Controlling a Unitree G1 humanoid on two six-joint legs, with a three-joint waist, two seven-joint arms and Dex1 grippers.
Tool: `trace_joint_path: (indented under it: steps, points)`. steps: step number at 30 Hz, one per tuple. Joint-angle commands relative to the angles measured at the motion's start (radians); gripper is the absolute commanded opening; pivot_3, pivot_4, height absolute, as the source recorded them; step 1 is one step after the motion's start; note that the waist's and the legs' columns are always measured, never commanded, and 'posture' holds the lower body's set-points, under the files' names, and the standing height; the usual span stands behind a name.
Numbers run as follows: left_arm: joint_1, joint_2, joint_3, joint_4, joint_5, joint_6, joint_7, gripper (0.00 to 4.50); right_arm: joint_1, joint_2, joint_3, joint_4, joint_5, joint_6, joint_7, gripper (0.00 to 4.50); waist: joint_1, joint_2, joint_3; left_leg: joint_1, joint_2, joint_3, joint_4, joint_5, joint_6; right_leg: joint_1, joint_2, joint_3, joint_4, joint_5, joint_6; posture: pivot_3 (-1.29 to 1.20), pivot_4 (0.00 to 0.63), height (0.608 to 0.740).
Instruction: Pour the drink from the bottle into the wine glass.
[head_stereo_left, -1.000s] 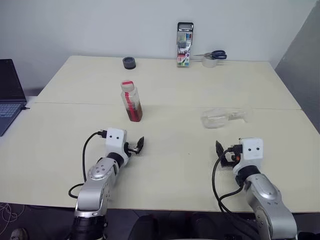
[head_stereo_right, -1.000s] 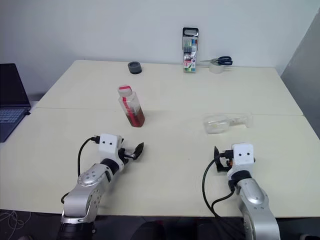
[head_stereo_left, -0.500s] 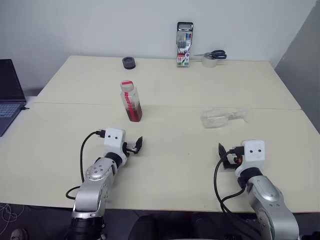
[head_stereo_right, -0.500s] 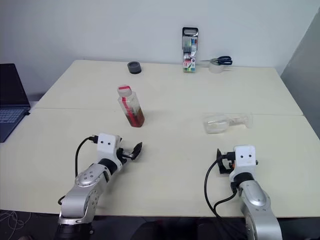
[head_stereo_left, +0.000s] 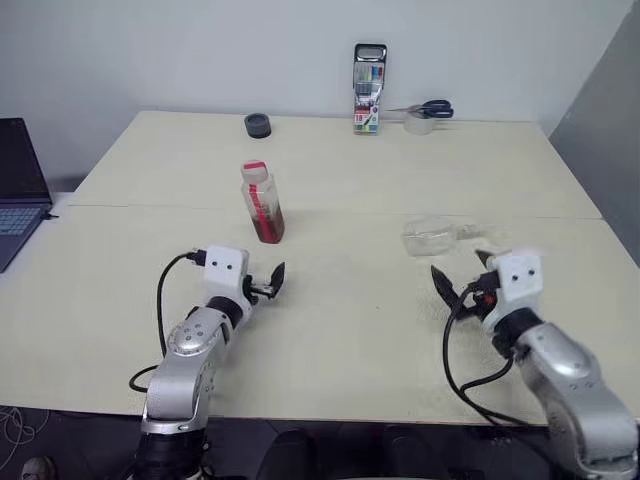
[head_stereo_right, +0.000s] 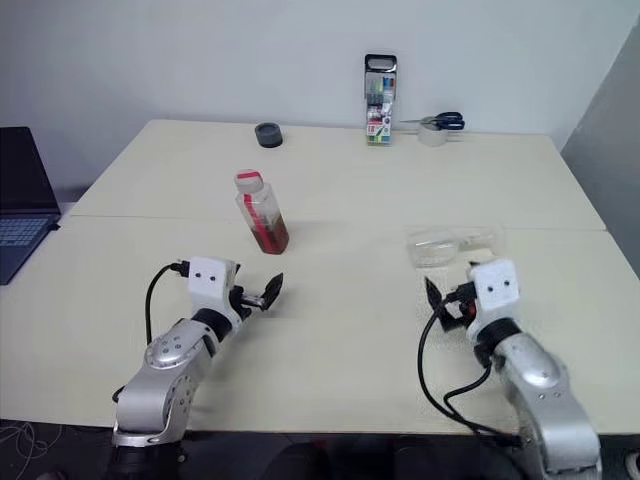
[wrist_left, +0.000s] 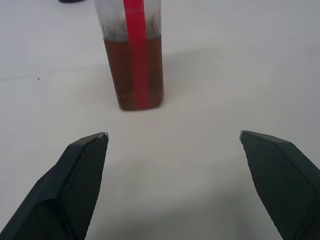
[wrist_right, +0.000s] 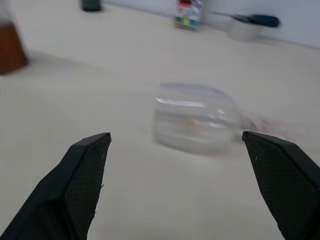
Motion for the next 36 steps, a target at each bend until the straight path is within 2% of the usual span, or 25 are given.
trace_joint_path:
  steps: [1,5,8,22,36]
  points:
    - [-0.026,0.005,0.019,-0.047,-0.012,0.008,0.012,4.49,-0.091,-0.057,-0.067,-0.044,0.224,0.089,0.133,4.50,0.000,0.000,0.001,0.000,0.000,0.000,0.000,0.000,0.000,0.000,0.000,0.000,0.000,0.000,0.000,0.00,0.150,0.740]
    - [-0.056,0.000,0.019,-0.009,-0.005,0.001,0.018,4.49,-0.242,-0.084,-0.114,-0.005,0.442,0.187,0.155,4.50,0.000,-0.001,0.002,-0.001,0.000,-0.001,0.000,0.000,0.001,0.001,0.000,-0.001,-0.001,0.000,0.000,0.00,0.150,0.740]
    - [-0.070,-0.006,0.017,0.003,-0.003,-0.002,0.021,4.49,-0.331,-0.088,-0.116,0.021,0.513,0.230,0.113,4.50,0.001,-0.001,0.002,-0.001,0.000,-0.001,0.000,0.000,0.001,0.001,0.000,-0.001,-0.001,0.000,-0.001,0.00,0.150,0.740]
    - [-0.242,0.002,0.054,0.043,-0.045,0.048,0.036,4.49,-0.314,-0.063,-0.016,0.065,0.438,0.135,0.011,4.50,0.006,-0.002,0.002,-0.005,0.000,-0.003,0.000,0.000,0.001,0.000,-0.001,-0.003,-0.006,0.001,-0.001,0.00,0.150,0.740]
    - [-0.356,0.015,0.062,0.165,-0.047,0.027,0.035,4.49,-0.298,-0.076,-0.011,0.057,0.434,0.107,-0.023,4.50,0.006,-0.002,0.002,-0.005,0.000,-0.003,0.000,0.001,-0.002,0.000,-0.001,-0.003,-0.006,0.001,-0.001,0.00,0.150,0.740]
